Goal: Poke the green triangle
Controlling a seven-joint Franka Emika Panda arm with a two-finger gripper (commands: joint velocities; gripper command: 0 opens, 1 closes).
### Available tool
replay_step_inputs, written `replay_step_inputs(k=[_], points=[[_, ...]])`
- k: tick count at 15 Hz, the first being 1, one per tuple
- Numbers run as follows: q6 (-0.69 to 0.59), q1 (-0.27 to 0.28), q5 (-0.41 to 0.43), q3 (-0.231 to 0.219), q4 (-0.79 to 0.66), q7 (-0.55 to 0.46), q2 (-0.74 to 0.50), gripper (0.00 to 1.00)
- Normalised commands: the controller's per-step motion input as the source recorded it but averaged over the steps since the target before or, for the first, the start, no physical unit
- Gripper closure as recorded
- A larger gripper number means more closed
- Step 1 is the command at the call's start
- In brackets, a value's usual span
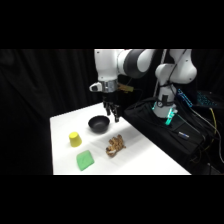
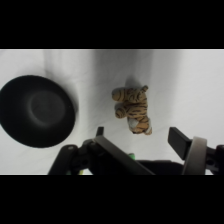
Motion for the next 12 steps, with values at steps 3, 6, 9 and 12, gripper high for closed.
replay_step_inputs(k=[3,6,9,12], points=[[-0.04,-0.013,-0.017,0.021,0.09,0.01,0.03,0.00],[-0.18,-0.009,-0.007,0.028,0.40,0.02,0.19,0.00],[-0.33,-0.015,-0.028,0.025,0.67,0.06,0.38,0.00],[-0.32,-0.023,-0.040,0.027,0.75,0.06,0.44,0.00]])
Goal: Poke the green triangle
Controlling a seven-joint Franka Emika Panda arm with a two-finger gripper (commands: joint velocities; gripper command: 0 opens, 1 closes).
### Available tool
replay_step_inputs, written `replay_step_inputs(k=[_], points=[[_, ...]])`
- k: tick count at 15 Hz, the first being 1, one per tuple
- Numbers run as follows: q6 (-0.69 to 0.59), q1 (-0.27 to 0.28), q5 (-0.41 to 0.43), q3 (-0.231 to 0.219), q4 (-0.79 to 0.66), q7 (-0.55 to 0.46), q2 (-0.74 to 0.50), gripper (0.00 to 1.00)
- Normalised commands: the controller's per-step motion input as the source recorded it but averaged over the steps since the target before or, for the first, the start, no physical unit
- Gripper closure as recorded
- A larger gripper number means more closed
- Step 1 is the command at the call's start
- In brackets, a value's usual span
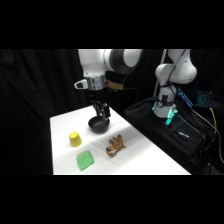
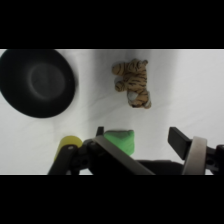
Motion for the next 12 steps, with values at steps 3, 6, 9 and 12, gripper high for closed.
replay_step_inputs(k=[3,6,9,12], points=[[-0.29,-0.034,-0.023,0.034,0.74,0.04,0.41,0.39],[-0.23,-0.028,-0.053,0.033,0.65,0.08,0.35,0.76],[-0.11,-0.030,-0.050,0.040,0.51,0.06,0.32,1.00],[0.03,-0.039,-0.022,0.063,0.39,0.00,0.31,0.98]])
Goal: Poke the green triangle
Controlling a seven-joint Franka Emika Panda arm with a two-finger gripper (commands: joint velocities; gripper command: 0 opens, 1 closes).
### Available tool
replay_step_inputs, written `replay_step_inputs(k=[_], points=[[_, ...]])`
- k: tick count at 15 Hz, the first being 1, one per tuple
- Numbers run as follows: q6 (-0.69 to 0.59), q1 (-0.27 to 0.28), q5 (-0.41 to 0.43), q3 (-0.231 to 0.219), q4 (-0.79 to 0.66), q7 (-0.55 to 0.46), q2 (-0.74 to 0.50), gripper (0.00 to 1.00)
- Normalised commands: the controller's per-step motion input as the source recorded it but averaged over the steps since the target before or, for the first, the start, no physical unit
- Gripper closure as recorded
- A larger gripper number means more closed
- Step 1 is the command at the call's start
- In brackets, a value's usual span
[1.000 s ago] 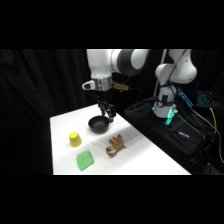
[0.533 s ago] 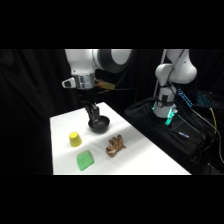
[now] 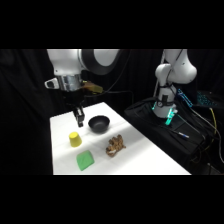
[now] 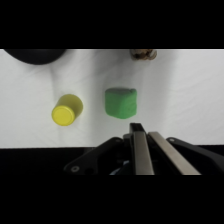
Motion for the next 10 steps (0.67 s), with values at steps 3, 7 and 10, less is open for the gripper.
replay_step_inputs(k=[3,7,10], points=[[0.04,-0.040,-0.015,0.070,0.40,0.00,0.38,0.98],[0.04,-0.060,0.028,0.090,0.44,-0.03,0.46,0.98],[0.06,-0.066,0.041,0.095,0.46,-0.03,0.47,1.00]])
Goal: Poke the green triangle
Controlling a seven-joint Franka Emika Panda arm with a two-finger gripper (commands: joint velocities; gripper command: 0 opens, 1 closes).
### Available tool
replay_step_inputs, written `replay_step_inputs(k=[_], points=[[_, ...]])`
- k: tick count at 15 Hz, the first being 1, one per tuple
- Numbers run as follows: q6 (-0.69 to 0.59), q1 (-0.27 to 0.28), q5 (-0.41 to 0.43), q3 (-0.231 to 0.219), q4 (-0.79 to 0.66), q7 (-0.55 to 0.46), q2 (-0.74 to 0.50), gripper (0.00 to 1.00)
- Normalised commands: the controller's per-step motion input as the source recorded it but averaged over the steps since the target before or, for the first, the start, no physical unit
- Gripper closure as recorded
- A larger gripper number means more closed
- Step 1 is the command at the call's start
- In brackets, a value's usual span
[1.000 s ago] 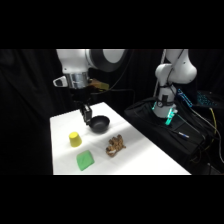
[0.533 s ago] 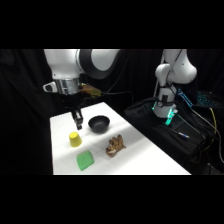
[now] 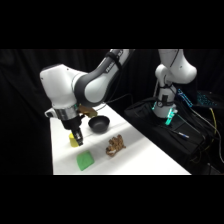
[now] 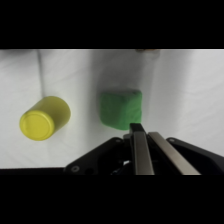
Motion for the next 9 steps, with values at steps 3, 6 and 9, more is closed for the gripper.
replay_step_inputs(k=[3,6,9], points=[[0.03,-0.089,0.074,0.115,0.49,-0.05,0.46,0.99],[-0.03,-0.103,0.089,0.107,0.51,-0.06,0.46,0.99],[-0.15,-0.133,0.127,0.122,0.56,-0.07,0.47,0.99]])
